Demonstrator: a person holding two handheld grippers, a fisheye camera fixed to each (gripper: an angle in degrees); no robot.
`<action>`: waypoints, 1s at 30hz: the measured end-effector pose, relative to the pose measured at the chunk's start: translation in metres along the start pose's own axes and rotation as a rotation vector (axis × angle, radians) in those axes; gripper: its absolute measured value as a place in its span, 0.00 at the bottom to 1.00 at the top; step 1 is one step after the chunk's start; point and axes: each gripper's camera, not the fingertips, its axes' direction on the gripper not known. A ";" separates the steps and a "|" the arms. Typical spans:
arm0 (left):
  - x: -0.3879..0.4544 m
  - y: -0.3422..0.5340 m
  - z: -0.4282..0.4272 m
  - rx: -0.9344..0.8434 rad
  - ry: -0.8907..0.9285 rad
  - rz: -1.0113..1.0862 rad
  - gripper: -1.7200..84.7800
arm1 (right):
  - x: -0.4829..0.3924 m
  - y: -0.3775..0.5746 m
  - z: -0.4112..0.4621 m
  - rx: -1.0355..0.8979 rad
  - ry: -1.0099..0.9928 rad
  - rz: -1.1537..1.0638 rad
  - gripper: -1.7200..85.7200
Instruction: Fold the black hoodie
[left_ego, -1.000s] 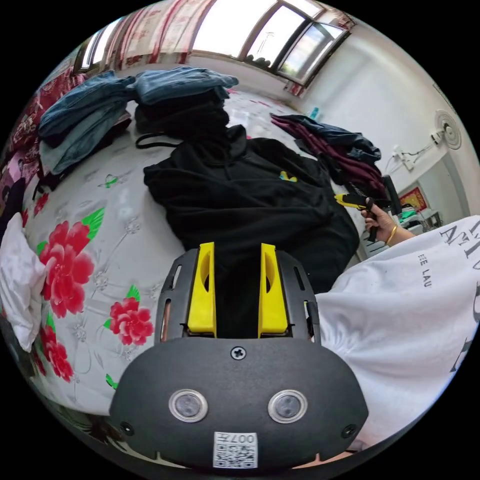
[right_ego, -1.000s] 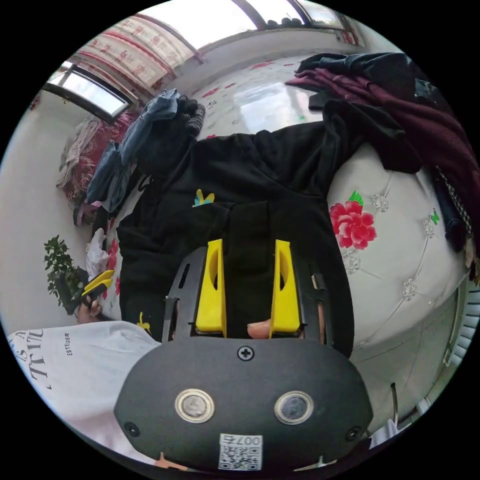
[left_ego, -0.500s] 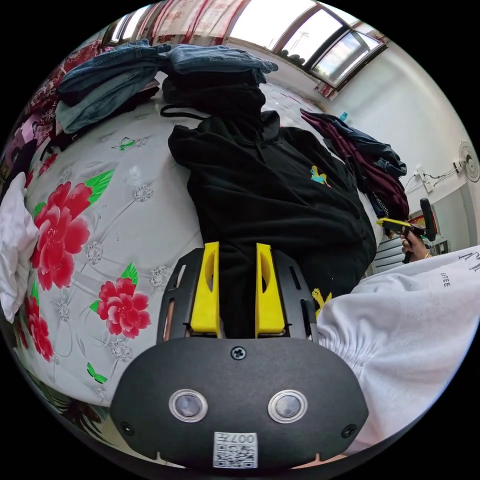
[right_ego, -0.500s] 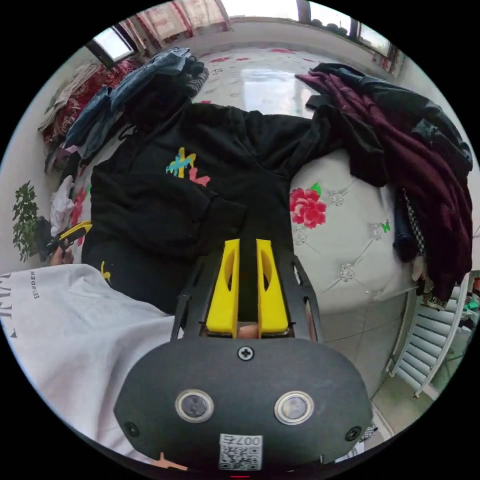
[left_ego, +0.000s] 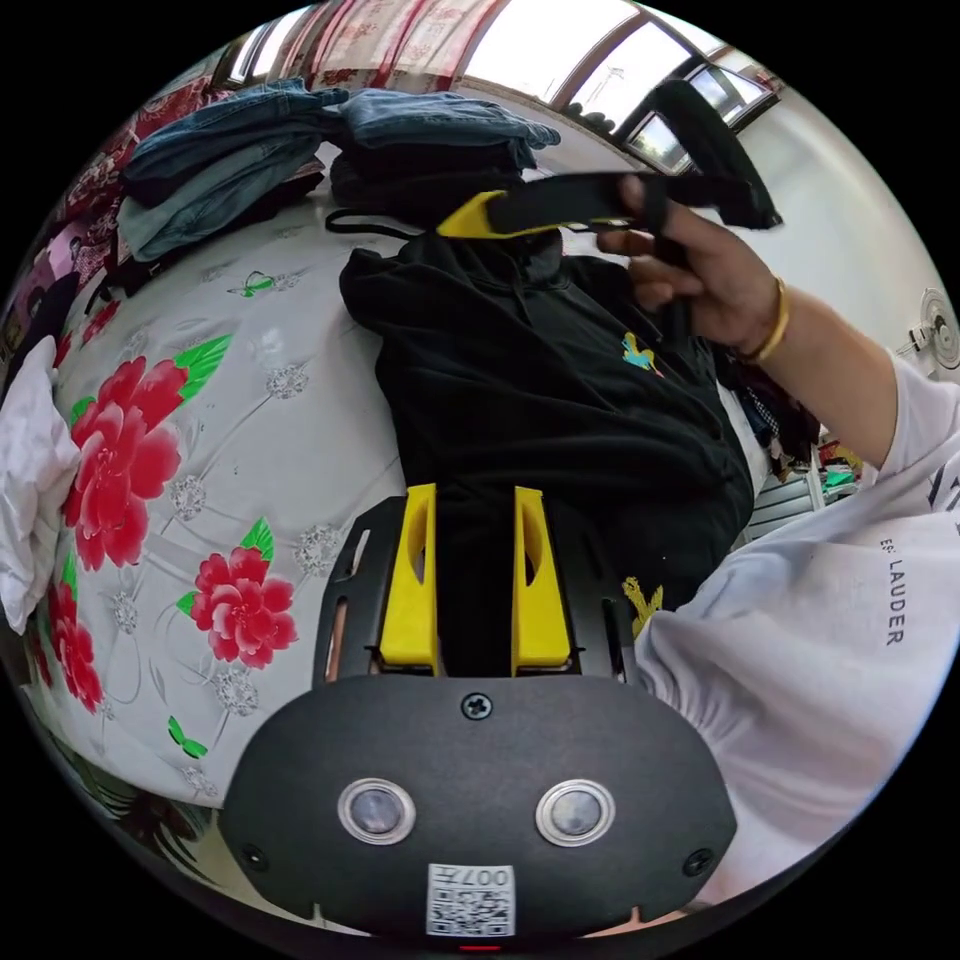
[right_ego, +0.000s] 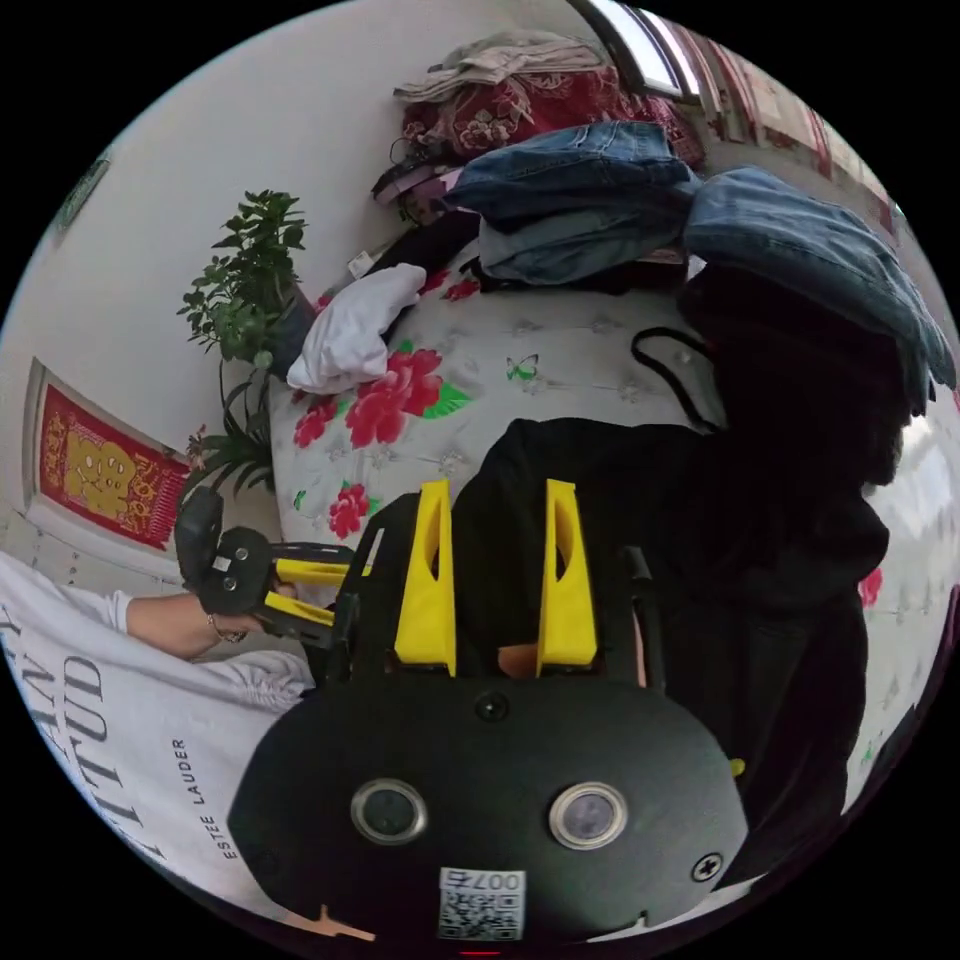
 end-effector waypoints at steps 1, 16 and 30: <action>0.001 -0.001 0.001 -0.003 -0.006 0.004 0.14 | 0.001 -0.008 0.009 -0.019 0.000 0.005 0.10; -0.013 0.002 0.009 0.007 -0.053 0.011 0.14 | 0.145 0.041 -0.039 0.140 -0.163 0.349 0.07; -0.012 -0.141 -0.007 0.200 -0.038 0.255 0.15 | 0.146 0.360 -0.178 0.108 0.271 0.754 0.09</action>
